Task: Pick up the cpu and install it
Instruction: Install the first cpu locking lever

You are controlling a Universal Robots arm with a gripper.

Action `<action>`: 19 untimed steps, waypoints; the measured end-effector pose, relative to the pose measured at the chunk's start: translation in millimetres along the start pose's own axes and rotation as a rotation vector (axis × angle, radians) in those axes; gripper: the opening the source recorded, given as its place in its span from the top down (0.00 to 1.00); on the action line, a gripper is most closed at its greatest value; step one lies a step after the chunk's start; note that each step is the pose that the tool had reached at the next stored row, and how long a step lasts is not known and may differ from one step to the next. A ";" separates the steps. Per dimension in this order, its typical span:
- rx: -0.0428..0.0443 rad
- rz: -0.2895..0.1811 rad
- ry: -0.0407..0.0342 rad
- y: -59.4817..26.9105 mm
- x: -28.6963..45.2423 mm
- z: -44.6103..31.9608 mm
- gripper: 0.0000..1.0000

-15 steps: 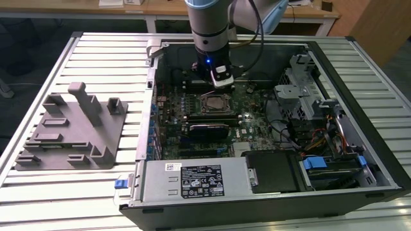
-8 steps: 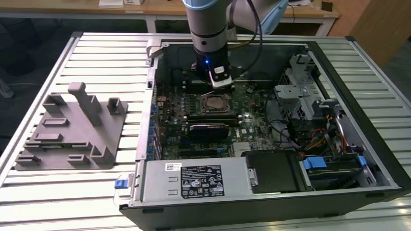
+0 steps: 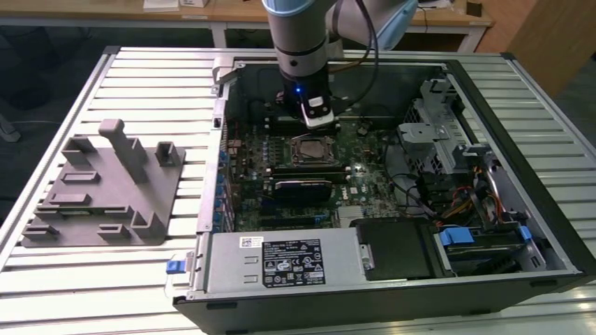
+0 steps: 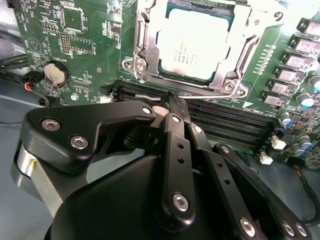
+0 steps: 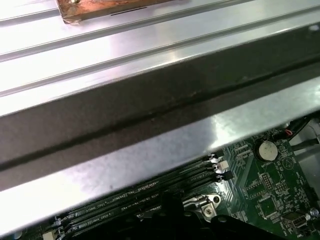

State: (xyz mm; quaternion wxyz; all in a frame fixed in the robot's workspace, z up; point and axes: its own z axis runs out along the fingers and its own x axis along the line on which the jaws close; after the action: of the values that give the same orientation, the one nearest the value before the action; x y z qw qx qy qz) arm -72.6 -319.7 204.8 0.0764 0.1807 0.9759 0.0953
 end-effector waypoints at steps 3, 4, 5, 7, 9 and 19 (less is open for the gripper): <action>-0.0004 0.002 -0.0024 0.0 0.9 1.1 0.89; -0.0006 0.003 -0.0033 0.0 1.2 1.5 0.89; -0.0010 0.003 -0.0044 -0.1 1.3 1.9 0.89; -0.0021 0.004 -0.0077 -0.1 1.5 2.8 0.89; -0.0035 0.004 -0.0116 -0.3 1.6 3.8 0.89; -0.0068 0.003 -0.0213 -0.8 2.2 5.9 0.89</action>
State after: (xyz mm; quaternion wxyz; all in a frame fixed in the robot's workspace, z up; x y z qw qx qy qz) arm -73.9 -318.6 198.7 0.0873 0.1830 0.9744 0.0969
